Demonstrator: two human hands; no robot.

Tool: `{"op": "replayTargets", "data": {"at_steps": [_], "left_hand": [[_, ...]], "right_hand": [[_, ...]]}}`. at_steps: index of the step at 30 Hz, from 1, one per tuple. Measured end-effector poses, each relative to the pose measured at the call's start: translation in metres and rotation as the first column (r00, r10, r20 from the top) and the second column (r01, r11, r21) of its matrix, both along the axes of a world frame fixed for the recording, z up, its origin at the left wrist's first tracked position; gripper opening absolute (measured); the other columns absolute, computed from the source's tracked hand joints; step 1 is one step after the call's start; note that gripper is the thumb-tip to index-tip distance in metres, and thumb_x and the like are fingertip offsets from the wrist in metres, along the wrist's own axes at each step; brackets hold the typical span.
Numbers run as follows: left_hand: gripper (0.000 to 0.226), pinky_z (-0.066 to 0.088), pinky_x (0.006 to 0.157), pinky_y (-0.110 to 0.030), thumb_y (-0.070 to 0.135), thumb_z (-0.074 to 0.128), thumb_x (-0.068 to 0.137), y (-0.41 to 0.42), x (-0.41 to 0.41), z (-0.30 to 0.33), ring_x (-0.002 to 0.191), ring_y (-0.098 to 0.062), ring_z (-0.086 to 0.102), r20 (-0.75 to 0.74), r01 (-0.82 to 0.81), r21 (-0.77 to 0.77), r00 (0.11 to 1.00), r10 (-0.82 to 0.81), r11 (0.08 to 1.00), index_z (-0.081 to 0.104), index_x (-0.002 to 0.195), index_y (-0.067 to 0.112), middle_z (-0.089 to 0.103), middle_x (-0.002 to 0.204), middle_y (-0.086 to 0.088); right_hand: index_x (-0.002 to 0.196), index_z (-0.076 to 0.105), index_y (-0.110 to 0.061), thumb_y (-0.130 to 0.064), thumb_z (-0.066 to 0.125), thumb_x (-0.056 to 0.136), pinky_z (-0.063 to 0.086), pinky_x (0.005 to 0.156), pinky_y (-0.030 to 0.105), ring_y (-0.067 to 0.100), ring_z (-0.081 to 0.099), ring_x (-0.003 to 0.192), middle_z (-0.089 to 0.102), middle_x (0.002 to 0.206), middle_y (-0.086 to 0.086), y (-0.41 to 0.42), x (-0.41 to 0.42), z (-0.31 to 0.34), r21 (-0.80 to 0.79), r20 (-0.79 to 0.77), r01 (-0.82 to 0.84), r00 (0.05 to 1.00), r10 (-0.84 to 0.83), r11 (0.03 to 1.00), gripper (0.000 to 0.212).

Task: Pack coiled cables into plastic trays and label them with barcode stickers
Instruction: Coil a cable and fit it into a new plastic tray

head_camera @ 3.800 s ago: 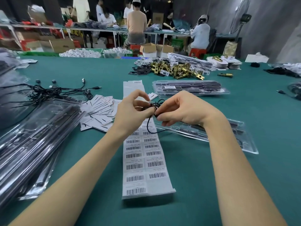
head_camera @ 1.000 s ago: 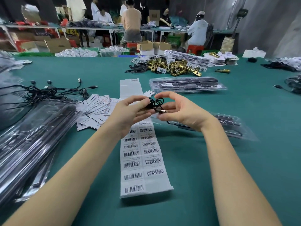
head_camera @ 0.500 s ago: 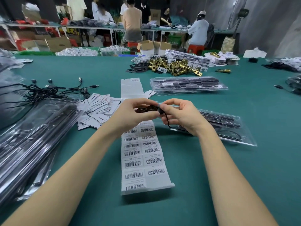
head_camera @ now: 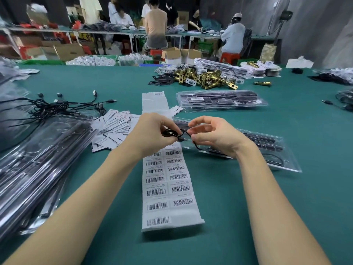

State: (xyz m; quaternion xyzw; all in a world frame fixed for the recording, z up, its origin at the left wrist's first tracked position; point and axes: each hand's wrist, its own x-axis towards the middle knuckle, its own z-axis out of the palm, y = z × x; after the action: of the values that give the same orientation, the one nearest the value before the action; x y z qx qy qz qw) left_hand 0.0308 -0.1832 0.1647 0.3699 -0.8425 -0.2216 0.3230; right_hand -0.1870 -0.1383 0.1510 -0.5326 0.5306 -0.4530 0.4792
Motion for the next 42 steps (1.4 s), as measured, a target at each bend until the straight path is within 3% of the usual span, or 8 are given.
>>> {"op": "replayTargets", "data": {"at_steps": [5, 9, 15, 20, 25, 29, 37, 42], "left_hand": [[0.012, 0.051, 0.064, -0.010, 0.009, 0.081, 0.078, 0.005, -0.011, -0.008, 0.065, -0.004, 0.070, -0.292, -0.030, 0.242, 0.951, 0.102, 0.970, 0.081, 0.083, 0.019, 0.075, 0.072, 0.009], [0.014, 0.059, 0.075, -0.022, -0.002, 0.076, 0.082, 0.009, -0.017, -0.011, 0.079, -0.023, 0.074, -0.602, 0.261, 0.621, 0.763, 0.236, 0.739, 0.075, 0.094, 0.003, 0.077, 0.092, -0.015], [0.014, 0.057, 0.062, -0.016, -0.001, 0.071, 0.086, 0.008, -0.026, -0.013, 0.074, -0.018, 0.074, -0.632, 0.435, 0.770, 0.624, 0.460, 0.468, 0.069, 0.099, 0.002, 0.074, 0.089, -0.013], [0.016, 0.058, 0.063, -0.019, 0.005, 0.077, 0.084, 0.008, -0.027, -0.018, 0.074, -0.023, 0.075, -0.573, 0.276, 0.745, 0.730, 0.371, 0.608, 0.066, 0.096, 0.006, 0.072, 0.095, -0.019], [0.018, 0.062, 0.072, -0.034, 0.029, 0.075, 0.088, 0.003, -0.020, -0.018, 0.075, -0.025, 0.076, -0.368, 0.091, 0.549, 0.919, 0.142, 0.831, 0.066, 0.093, 0.014, 0.077, 0.084, -0.010], [0.013, 0.055, 0.069, -0.019, 0.031, 0.078, 0.085, -0.003, -0.008, -0.014, 0.080, -0.012, 0.074, -0.204, 0.109, 0.320, 0.978, -0.044, 0.941, 0.073, 0.097, 0.028, 0.077, 0.086, 0.005], [0.006, 0.060, 0.071, -0.023, 0.014, 0.075, 0.088, 0.004, -0.015, -0.016, 0.076, -0.027, 0.076, -0.366, 0.172, 0.632, 0.926, 0.096, 0.756, 0.074, 0.085, 0.009, 0.077, 0.082, -0.011], [0.014, 0.058, 0.067, -0.019, 0.023, 0.078, 0.085, 0.005, -0.023, -0.022, 0.065, -0.013, 0.073, -0.281, 0.027, 0.617, 0.941, 0.188, 0.787, 0.071, 0.084, 0.011, 0.074, 0.073, -0.001]], "right_hand": [[0.112, 0.068, -0.018, 0.004, 0.076, 0.082, 0.058, 0.086, 0.030, 0.019, 0.072, 0.094, 0.071, 0.114, 0.009, -0.001, 0.004, -0.003, -0.041, 0.022, -0.032, 0.999, 0.033, 0.999, 0.038], [0.120, 0.066, -0.019, 0.003, 0.069, 0.089, 0.057, 0.087, 0.029, 0.023, 0.072, 0.097, 0.075, 0.109, 0.012, 0.000, 0.002, -0.004, -0.118, 0.027, -0.075, 0.997, 0.078, 0.990, 0.038], [0.122, 0.070, -0.027, -0.003, 0.073, 0.087, 0.053, 0.086, 0.021, 0.010, 0.070, 0.101, 0.075, 0.112, -0.005, 0.003, 0.007, 0.002, -0.189, -0.152, -0.112, 0.985, 0.083, 0.976, 0.041], [0.114, 0.074, -0.034, -0.015, 0.076, 0.087, 0.056, 0.089, 0.027, 0.012, 0.071, 0.099, 0.076, 0.104, -0.013, 0.008, 0.010, -0.006, -0.250, -0.363, -0.072, 0.932, -0.024, 0.965, 0.033], [0.107, 0.074, -0.038, -0.010, 0.070, 0.092, 0.055, 0.091, 0.026, 0.007, 0.071, 0.101, 0.077, 0.103, -0.011, 0.010, 0.010, -0.006, -0.214, -0.310, -0.067, 0.951, -0.003, 0.974, 0.032], [0.110, 0.073, -0.030, -0.019, 0.067, 0.096, 0.052, 0.088, 0.018, 0.003, 0.070, 0.100, 0.077, 0.100, -0.012, 0.012, 0.008, -0.004, -0.143, -0.352, -0.087, 0.936, 0.031, 0.986, 0.019], [0.093, 0.075, -0.031, -0.031, 0.077, 0.087, 0.057, 0.090, 0.036, 0.006, 0.071, 0.087, 0.076, 0.089, -0.013, 0.018, 0.004, 0.007, -0.171, -0.520, -0.012, 0.851, -0.080, 0.985, 0.007], [0.094, 0.074, -0.040, -0.062, 0.078, 0.069, 0.053, 0.076, 0.014, -0.003, 0.066, 0.085, 0.073, 0.089, -0.021, 0.036, 0.023, -0.005, -0.315, -0.583, 0.000, 0.789, -0.193, 0.949, 0.034]]}}
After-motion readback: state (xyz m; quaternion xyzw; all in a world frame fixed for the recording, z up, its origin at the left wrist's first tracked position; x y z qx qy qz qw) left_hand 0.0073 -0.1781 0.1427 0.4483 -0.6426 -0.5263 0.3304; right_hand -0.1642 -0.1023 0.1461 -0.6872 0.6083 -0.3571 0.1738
